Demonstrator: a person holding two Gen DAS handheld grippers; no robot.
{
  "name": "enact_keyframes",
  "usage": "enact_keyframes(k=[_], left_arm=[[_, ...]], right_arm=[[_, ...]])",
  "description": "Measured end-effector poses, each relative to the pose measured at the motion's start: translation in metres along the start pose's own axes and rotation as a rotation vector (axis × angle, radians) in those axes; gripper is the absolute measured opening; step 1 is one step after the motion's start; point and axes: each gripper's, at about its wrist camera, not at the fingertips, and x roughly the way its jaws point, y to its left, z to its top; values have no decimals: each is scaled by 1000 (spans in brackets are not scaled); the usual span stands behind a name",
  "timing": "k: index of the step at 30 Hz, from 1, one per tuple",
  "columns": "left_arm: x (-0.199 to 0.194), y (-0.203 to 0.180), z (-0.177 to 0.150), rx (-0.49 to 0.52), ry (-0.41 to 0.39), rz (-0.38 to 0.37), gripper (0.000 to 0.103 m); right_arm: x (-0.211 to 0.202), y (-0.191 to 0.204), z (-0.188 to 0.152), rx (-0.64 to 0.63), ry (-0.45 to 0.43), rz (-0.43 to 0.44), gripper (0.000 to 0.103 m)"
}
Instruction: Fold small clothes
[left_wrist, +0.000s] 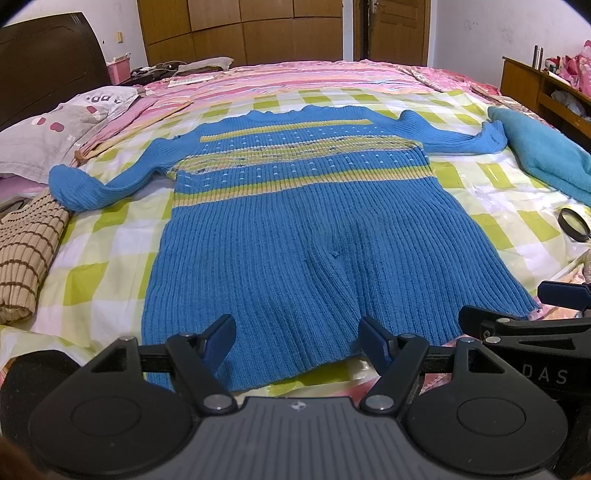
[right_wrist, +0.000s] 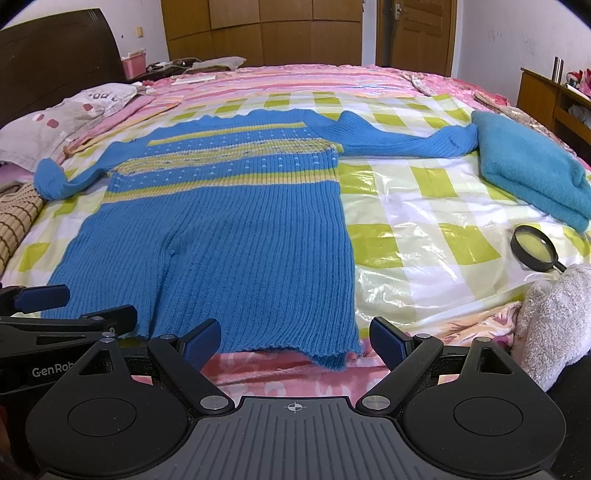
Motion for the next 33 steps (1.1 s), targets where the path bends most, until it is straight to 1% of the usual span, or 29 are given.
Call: enact_keyframes(k=[21,27,33], left_arm=[[-2,-1,0,2,-4,-5,74],[-2,-1,0,2,-7,-7,71],[-2,1,2,-16,-14,-12,71]], right_arm=[[-2,1,0,-2,-2,-4,89],[-2,1,1,-15,-6,-11,89],[-2,3,4,-29,-19,-2,88]])
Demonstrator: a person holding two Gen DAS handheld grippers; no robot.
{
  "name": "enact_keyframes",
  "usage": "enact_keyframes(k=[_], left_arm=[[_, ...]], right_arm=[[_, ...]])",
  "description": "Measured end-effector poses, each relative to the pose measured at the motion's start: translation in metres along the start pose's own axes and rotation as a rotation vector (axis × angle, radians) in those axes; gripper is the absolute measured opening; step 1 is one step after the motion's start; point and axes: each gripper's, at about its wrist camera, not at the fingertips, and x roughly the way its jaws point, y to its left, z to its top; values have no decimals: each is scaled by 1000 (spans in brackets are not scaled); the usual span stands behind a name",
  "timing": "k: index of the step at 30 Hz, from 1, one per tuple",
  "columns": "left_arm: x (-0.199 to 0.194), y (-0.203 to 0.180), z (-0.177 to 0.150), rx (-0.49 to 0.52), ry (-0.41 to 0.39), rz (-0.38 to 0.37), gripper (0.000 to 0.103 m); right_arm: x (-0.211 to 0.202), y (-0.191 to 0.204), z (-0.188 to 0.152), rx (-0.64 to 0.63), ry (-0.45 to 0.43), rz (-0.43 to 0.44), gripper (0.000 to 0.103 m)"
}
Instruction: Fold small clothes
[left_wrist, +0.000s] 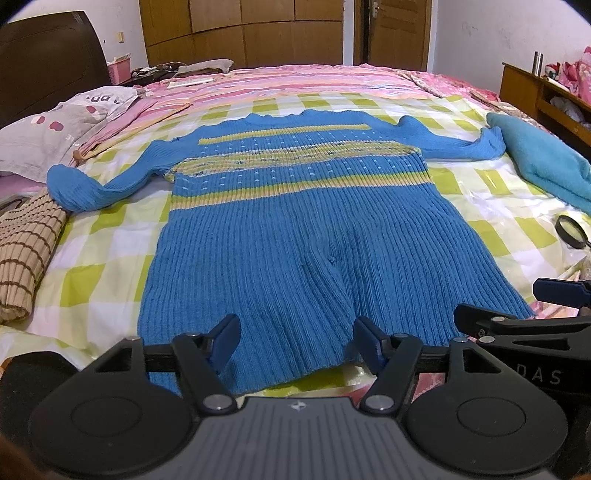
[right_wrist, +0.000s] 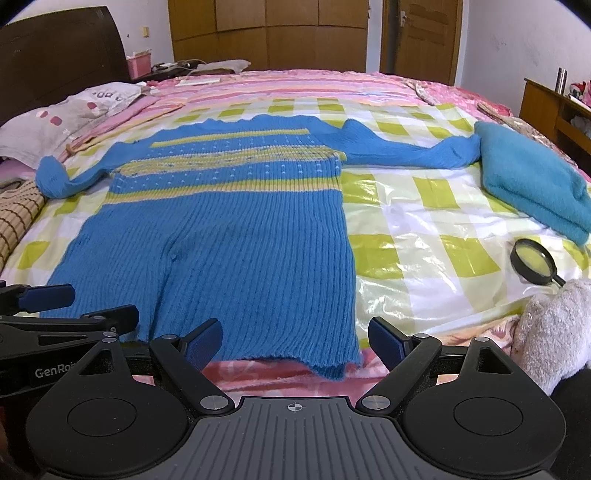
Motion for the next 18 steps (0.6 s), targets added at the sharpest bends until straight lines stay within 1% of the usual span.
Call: enact_keyframes(k=[9,18], left_arm=[[-2,-1,18,14,-56,15,71],[6,-5,42,14,-95,-23,71]], right_arm=[[2,-4,19,7,-23,17,88],[8,-18,41,42,-35,23,85]])
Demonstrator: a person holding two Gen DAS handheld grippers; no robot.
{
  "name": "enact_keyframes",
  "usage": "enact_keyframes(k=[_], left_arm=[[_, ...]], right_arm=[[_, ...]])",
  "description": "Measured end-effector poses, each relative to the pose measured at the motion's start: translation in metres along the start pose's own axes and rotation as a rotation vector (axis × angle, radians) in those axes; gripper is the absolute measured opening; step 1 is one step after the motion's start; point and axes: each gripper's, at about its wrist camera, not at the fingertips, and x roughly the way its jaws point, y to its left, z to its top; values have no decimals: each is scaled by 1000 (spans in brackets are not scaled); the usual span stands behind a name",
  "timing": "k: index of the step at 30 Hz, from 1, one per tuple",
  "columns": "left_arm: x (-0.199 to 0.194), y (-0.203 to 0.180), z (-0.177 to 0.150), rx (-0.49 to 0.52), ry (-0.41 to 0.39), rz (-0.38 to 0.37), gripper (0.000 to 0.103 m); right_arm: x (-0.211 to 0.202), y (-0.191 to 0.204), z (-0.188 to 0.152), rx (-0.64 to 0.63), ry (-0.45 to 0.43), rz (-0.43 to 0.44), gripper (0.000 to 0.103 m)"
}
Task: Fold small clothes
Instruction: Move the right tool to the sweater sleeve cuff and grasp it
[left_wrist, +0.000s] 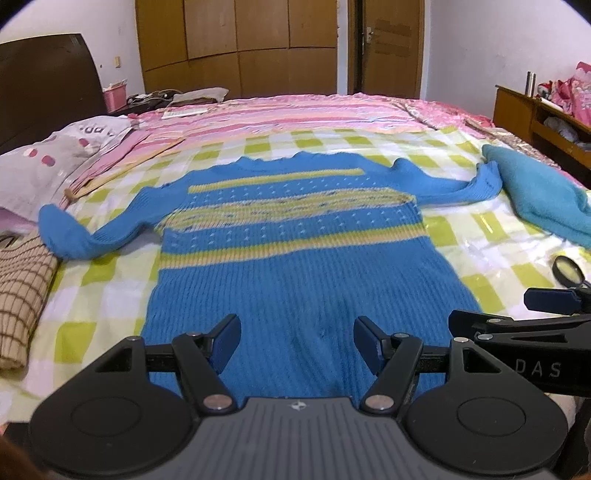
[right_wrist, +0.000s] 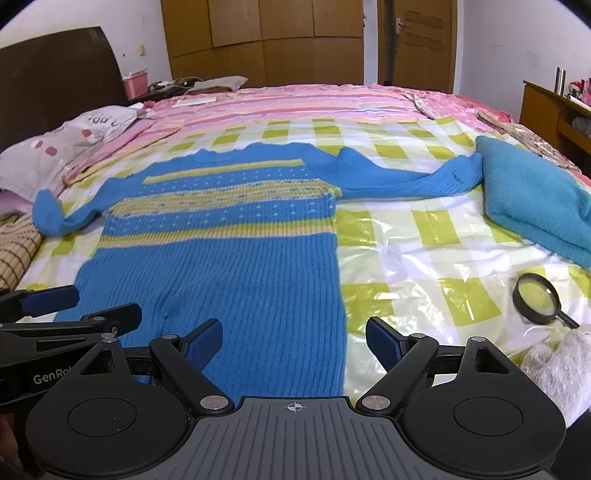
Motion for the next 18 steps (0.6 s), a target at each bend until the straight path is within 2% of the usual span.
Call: enact_keyframes(k=[6,11,18], left_arm=[[5,-5,17,15,-34,-55,76],[11,-12,36,19,-74,-84,79],[35,-24,60,-2,-77,-128,79]], right_arm=[[5,-16,15,27,-10,-7,85],[15,-39,36,70,-14,-29,79],[41,-78,74,132,-19,-82,75]])
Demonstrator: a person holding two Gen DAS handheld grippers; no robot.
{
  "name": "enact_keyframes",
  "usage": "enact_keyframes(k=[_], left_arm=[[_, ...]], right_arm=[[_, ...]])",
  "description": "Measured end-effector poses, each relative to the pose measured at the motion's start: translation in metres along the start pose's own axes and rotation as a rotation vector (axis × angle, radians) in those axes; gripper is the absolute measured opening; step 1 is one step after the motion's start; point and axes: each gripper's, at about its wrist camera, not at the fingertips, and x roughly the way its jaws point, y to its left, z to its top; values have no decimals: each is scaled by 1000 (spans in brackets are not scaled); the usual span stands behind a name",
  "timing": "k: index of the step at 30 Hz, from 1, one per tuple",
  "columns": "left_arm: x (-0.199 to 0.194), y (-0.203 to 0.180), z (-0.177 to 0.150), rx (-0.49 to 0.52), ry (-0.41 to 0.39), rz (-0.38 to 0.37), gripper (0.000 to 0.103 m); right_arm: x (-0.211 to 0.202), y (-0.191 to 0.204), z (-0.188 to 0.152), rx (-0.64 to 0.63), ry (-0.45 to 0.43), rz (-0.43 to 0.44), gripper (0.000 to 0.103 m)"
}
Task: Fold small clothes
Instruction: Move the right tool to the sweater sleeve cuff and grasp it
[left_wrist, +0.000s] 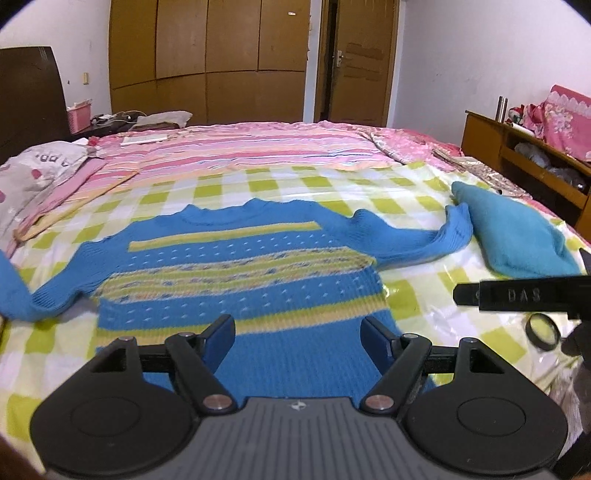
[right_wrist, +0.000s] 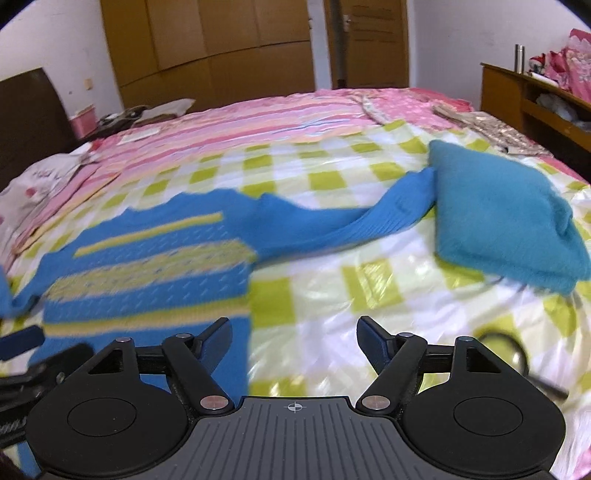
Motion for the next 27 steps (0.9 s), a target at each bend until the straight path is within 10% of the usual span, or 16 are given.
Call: enact_keyframes(k=[27], left_arm=[[104,-24,44,-62,28,-42,80]], right_arm=[[175,-94,132,210,108,-191,58]])
